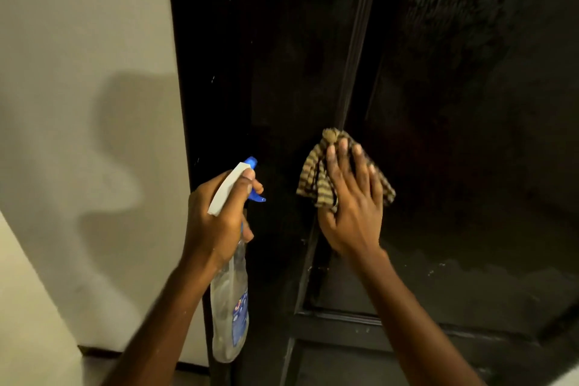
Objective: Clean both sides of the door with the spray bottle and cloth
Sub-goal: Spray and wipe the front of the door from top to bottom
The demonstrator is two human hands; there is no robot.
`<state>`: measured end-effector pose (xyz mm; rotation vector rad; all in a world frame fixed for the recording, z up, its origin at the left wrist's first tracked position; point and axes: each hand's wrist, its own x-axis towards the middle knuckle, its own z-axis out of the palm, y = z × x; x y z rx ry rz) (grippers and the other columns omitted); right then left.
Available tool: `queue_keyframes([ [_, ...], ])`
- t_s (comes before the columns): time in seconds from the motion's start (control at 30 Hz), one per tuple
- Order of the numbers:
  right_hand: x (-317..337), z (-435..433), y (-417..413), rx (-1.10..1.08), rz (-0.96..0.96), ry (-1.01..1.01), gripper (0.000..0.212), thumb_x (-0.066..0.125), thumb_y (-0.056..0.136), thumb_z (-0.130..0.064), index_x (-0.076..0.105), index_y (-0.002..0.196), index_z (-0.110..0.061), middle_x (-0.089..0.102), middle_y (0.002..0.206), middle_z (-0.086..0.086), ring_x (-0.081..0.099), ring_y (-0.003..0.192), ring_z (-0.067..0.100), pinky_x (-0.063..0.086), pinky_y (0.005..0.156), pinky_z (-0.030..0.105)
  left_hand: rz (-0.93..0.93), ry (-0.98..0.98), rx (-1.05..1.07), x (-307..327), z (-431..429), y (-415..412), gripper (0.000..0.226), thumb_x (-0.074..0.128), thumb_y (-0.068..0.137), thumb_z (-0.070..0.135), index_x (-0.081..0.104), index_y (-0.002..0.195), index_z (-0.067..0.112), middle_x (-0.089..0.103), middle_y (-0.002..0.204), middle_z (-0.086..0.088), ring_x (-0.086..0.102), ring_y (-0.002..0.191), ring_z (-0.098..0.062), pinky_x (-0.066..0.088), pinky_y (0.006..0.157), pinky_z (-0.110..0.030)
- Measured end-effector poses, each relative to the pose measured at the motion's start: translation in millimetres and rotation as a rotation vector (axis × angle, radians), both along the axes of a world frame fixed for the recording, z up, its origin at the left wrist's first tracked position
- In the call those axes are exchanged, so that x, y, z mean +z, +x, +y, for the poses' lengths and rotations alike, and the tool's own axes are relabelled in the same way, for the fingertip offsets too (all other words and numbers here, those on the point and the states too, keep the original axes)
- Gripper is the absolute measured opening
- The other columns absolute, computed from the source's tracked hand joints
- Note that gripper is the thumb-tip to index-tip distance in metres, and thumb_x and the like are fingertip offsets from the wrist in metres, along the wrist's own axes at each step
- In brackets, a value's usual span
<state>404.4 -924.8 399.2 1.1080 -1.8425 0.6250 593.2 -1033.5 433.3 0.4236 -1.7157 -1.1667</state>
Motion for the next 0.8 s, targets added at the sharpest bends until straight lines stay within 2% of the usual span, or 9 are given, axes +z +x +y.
queue_keyframes([
  [0.1, 26, -11, 2, 0.025, -0.054, -0.063, 0.068, 0.034, 0.096, -0.037, 0.018, 0.16, -0.019, 0.006, 0.167, -0.002, 0.0, 0.156, 0.016, -0.001, 0.125, 0.035, -0.011, -0.008, 0.008, -11, -1, 0, 0.039, 0.044, 0.098, 0.036, 0.069, 0.09, 0.007, 0.061, 0.049, 0.005, 0.053, 0.033, -0.019, 0.045, 0.042, -0.02],
  [0.2, -2, -14, 2, 0.027, -0.069, -0.061, 0.068, 0.034, 0.096, -0.035, 0.015, 0.159, -0.02, 0.005, 0.167, -0.001, -0.001, 0.156, 0.016, -0.002, 0.125, 0.036, -0.029, 0.008, -0.022, -22, -1, 3, 0.043, 0.045, 0.099, 0.041, 0.069, 0.089, 0.006, 0.059, 0.045, 0.001, 0.052, 0.033, -0.02, 0.044, 0.042, -0.021],
  [0.27, -24, -8, -1, 0.074, -0.087, -0.056, 0.066, 0.033, 0.097, -0.036, 0.019, 0.159, -0.019, 0.011, 0.167, -0.002, 0.001, 0.156, 0.015, 0.0, 0.125, 0.036, -0.082, 0.026, -0.053, -29, 0, 4, 0.04, 0.046, 0.1, 0.034, 0.068, 0.089, 0.003, 0.059, 0.045, 0.004, 0.049, 0.032, -0.016, 0.043, 0.041, -0.021],
  [0.4, -22, -4, 1, 0.268, -0.186, -0.211, 0.061, 0.032, 0.096, -0.03, 0.035, 0.154, -0.011, 0.025, 0.163, 0.002, 0.006, 0.156, 0.016, 0.003, 0.125, 0.036, -0.151, 0.061, -0.073, -43, -1, 5, 0.027, 0.051, 0.1, 0.02, 0.068, 0.087, 0.004, 0.063, 0.054, 0.004, 0.049, 0.033, -0.011, 0.042, 0.039, -0.022],
  [0.5, 4, -17, 9, 0.269, -0.191, -0.335, 0.061, 0.032, 0.096, -0.029, 0.039, 0.153, -0.008, 0.026, 0.163, 0.005, 0.003, 0.155, 0.016, 0.001, 0.124, 0.037, -0.139, 0.041, -0.065, -48, -7, 9, 0.03, 0.055, 0.095, 0.031, 0.067, 0.084, 0.007, 0.066, 0.068, -0.008, 0.053, 0.038, -0.013, 0.042, 0.038, -0.023],
  [0.57, 25, -34, 16, 0.185, -0.165, -0.374, 0.063, 0.035, 0.095, -0.03, 0.037, 0.154, -0.01, 0.025, 0.164, 0.01, 0.001, 0.155, 0.016, 0.0, 0.123, 0.037, -0.114, 0.025, -0.033, -50, -12, 13, 0.034, 0.051, 0.09, 0.038, 0.068, 0.085, 0.009, 0.066, 0.068, -0.007, 0.056, 0.04, -0.014, 0.044, 0.039, -0.023],
  [0.67, 39, -60, 26, 0.058, -0.065, -0.284, 0.066, 0.043, 0.097, -0.037, 0.029, 0.158, -0.016, 0.02, 0.166, 0.015, -0.002, 0.153, 0.02, -0.002, 0.124, 0.04, -0.067, 0.013, 0.039, -54, -22, 20, 0.043, 0.049, 0.09, 0.046, 0.069, 0.09, 0.008, 0.068, 0.069, -0.002, 0.056, 0.038, -0.017, 0.045, 0.04, -0.022],
  [0.73, 28, -69, 29, -0.01, 0.083, -0.141, 0.065, 0.04, 0.1, -0.046, 0.025, 0.159, -0.021, 0.015, 0.167, 0.008, -0.002, 0.153, 0.02, -0.003, 0.125, 0.039, -0.042, 0.038, 0.08, -58, -28, 24, 0.038, 0.047, 0.093, 0.041, 0.069, 0.092, 0.01, 0.065, 0.058, 0.002, 0.055, 0.036, -0.017, 0.045, 0.041, -0.02],
  [0.8, 4, -69, 24, -0.02, 0.203, 0.004, 0.067, 0.038, 0.1, -0.052, 0.023, 0.16, -0.024, 0.004, 0.167, 0.0, -0.005, 0.155, 0.019, -0.005, 0.125, 0.037, -0.028, 0.044, 0.099, -61, -32, 25, 0.031, 0.047, 0.094, 0.039, 0.069, 0.09, 0.018, 0.065, 0.058, 0.001, 0.055, 0.036, -0.018, 0.047, 0.042, -0.021],
])
